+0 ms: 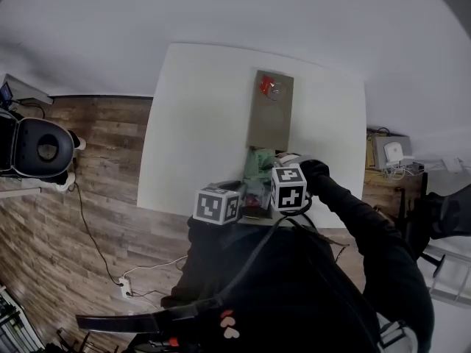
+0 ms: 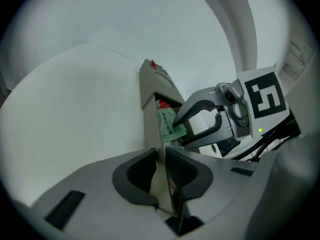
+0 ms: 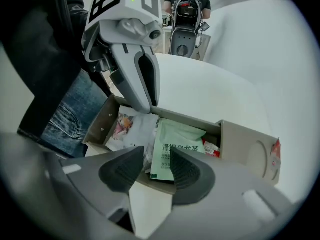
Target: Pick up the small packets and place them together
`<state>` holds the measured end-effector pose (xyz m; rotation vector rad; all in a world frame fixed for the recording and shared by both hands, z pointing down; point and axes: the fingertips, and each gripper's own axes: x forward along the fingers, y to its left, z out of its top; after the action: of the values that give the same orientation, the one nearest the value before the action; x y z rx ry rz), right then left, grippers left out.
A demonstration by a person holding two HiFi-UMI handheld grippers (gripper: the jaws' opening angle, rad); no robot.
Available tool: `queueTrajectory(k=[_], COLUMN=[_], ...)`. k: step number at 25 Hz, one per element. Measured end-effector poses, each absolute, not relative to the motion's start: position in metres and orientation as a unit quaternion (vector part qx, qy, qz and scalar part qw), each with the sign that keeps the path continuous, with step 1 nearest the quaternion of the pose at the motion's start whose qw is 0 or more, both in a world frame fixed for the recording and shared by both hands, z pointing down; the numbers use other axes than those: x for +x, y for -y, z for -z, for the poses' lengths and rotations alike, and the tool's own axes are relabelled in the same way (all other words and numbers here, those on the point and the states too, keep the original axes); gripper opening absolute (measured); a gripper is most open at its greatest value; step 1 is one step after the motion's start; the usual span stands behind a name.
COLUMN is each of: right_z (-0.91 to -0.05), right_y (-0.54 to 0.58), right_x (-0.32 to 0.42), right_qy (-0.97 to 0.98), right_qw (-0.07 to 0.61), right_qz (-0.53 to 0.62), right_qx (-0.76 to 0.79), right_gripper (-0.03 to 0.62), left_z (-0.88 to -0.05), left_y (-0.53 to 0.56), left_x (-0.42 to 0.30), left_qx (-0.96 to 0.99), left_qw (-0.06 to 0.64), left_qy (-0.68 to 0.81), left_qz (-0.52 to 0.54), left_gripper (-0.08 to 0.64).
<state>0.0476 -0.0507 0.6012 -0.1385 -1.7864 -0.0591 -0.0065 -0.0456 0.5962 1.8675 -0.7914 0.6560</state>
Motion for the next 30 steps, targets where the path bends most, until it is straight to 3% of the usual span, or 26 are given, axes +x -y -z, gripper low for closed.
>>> queueTrajectory(k=[17, 30], right_z=[-0.617, -0.618], right_y=[0.062, 0.06], right_x=[0.053, 0.055], right_qy=[0.757, 0.755], right_qw=[0.65, 0.653], right_qz=[0.059, 0.04], right_qx=[-0.032, -0.033], right_gripper=[0.103, 0.002], left_z=[-0.594, -0.593], left_y=[0.047, 0.047], left_x=[-0.008, -0.008], left_qx=[0.77, 0.77], left_qw=[0.473, 0.474], left_qy=[0.327, 0.326], left_qz=[-0.277, -0.275], left_gripper=[0.06, 0.06])
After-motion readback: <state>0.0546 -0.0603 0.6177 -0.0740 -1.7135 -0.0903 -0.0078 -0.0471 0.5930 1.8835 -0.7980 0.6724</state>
